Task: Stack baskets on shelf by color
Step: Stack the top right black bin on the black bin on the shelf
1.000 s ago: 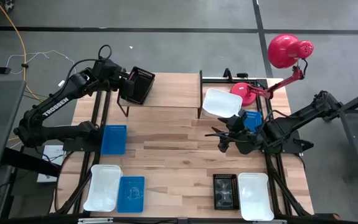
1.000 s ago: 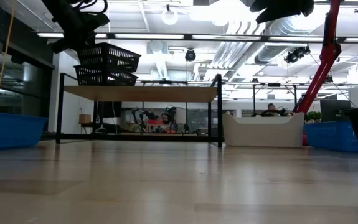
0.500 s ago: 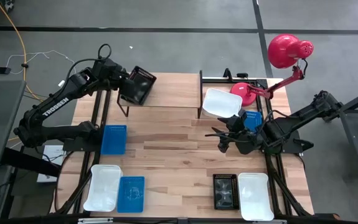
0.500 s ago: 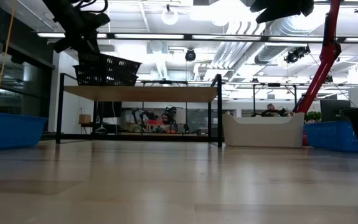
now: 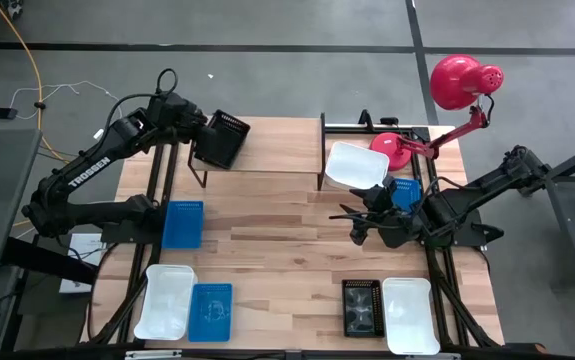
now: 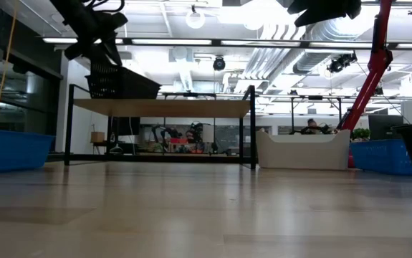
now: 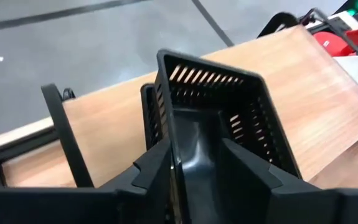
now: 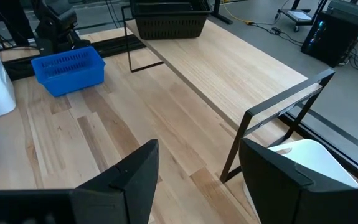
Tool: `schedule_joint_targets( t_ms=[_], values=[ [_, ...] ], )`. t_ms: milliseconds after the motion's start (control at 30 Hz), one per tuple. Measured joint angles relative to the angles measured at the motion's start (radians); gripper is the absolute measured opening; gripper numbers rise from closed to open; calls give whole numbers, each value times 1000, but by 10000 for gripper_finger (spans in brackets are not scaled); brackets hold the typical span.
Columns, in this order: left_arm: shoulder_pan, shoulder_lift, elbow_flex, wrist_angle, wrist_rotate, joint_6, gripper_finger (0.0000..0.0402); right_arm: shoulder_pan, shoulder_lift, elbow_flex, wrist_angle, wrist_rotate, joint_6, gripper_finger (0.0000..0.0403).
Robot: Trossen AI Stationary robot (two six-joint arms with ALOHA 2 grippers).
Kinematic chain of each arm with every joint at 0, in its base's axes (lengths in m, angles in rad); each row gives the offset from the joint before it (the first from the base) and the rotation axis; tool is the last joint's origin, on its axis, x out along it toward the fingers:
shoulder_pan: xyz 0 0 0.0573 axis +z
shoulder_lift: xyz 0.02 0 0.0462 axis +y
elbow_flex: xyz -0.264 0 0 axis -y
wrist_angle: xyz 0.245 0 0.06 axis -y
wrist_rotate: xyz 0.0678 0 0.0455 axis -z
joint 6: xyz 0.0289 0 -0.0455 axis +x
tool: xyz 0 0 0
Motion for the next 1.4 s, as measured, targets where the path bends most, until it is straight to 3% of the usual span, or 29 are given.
schedule_joint_targets(
  t_ms=[300, 400, 567, 767, 1033, 1267, 1400],
  values=[
    [0, -28, 0, 72, -65, 46, 130, 0, 0, 0, 0, 0, 23, 208],
    [0, -37, -3, 74, -79, 79, 101, 0, 0, 0, 0, 0, 23, 208],
    [-12, -48, -82, 99, -80, 95, 12, 0, 0, 0, 0, 6, 23, 208],
    [-88, -47, -200, 151, -83, 88, 2, 0, 0, 0, 0, 9, 23, 208],
    [-196, -73, -178, 239, -130, 70, 0, 0, 0, 0, 0, 17, 23, 208],
    [-400, -105, -166, 205, -62, 78, 0, 0, 0, 0, -18, 17, 24, 208],
    [-606, -128, -166, 159, -165, 78, 0, 0, 0, 0, -30, 18, 26, 208]
  ],
)
